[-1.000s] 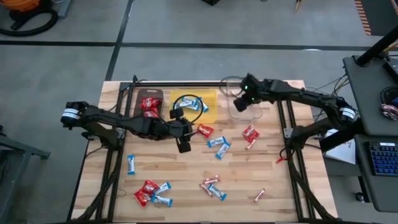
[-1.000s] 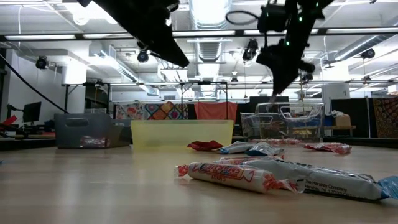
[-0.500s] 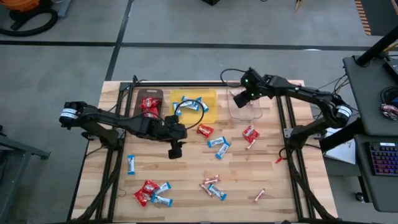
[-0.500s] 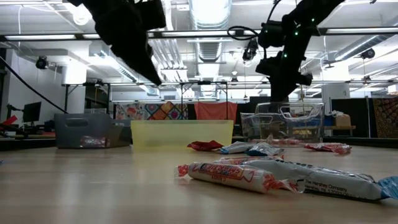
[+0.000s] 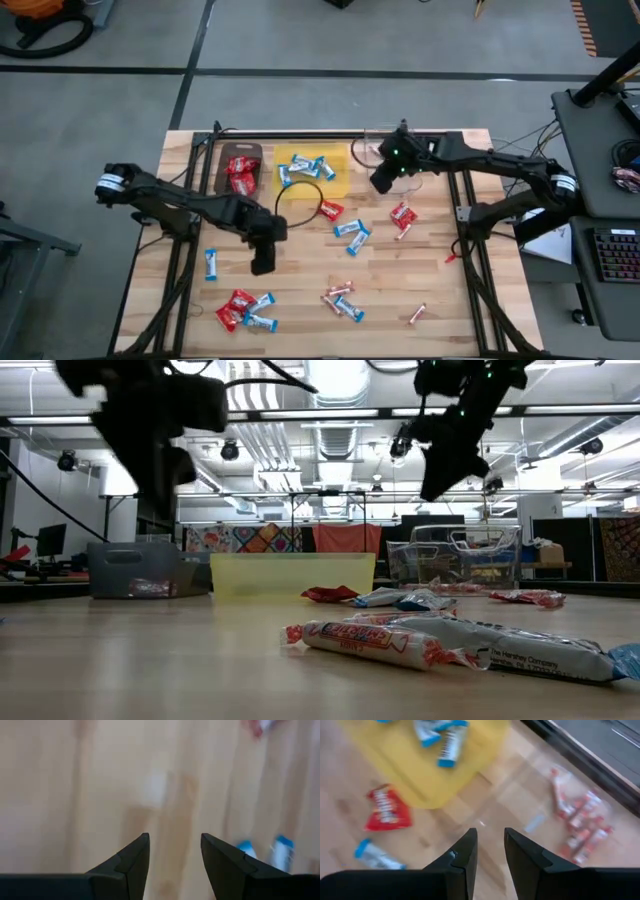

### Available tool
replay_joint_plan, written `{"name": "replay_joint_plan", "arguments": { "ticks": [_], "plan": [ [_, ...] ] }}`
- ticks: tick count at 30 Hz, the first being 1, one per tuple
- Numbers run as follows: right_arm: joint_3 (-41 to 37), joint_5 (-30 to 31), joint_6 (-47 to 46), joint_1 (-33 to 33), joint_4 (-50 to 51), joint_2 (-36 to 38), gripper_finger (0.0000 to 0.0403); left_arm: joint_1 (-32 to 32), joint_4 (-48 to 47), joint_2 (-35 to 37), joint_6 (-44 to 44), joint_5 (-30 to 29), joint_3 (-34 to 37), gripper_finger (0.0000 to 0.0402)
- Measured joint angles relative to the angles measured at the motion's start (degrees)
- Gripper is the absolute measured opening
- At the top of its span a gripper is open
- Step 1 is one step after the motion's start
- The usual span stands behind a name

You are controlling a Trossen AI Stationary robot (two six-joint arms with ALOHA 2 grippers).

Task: Sort candy
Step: Put the red candy into the black bin

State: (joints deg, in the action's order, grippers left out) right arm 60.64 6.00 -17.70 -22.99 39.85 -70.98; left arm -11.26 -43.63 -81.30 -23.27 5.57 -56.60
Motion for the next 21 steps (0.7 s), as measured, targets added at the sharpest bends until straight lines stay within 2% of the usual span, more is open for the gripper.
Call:
{"name": "replay_joint_plan", "arguments": {
  "ticks": [5, 11, 17, 21],
  "plan": [
    [0.0, 0.0, -0.4, 6.3, -3.9, 0.3, 0.0091, -5.1, -1.4, 0.0, -7.3, 3.9, 0.0, 0.0160],
    [0.0, 2.9, 0.5, 11.7, -7.5, 0.3, 0.0091, -13.4, -1.4, 0.0, -21.5, 4.5, 0.0, 0.0160],
    [0.0, 4.6, 1.2, 13.4, -8.0, 0.3, 0.0091, -20.4, -1.4, 0.0, -40.9, 5.0, 0.0, 0.0162],
    [0.0, 4.7, 1.3, 13.4, -8.0, 0.3, 0.0091, -24.6, -1.4, 0.0, -50.9, 5.1, 0.0, 0.0181]
  ]
}}
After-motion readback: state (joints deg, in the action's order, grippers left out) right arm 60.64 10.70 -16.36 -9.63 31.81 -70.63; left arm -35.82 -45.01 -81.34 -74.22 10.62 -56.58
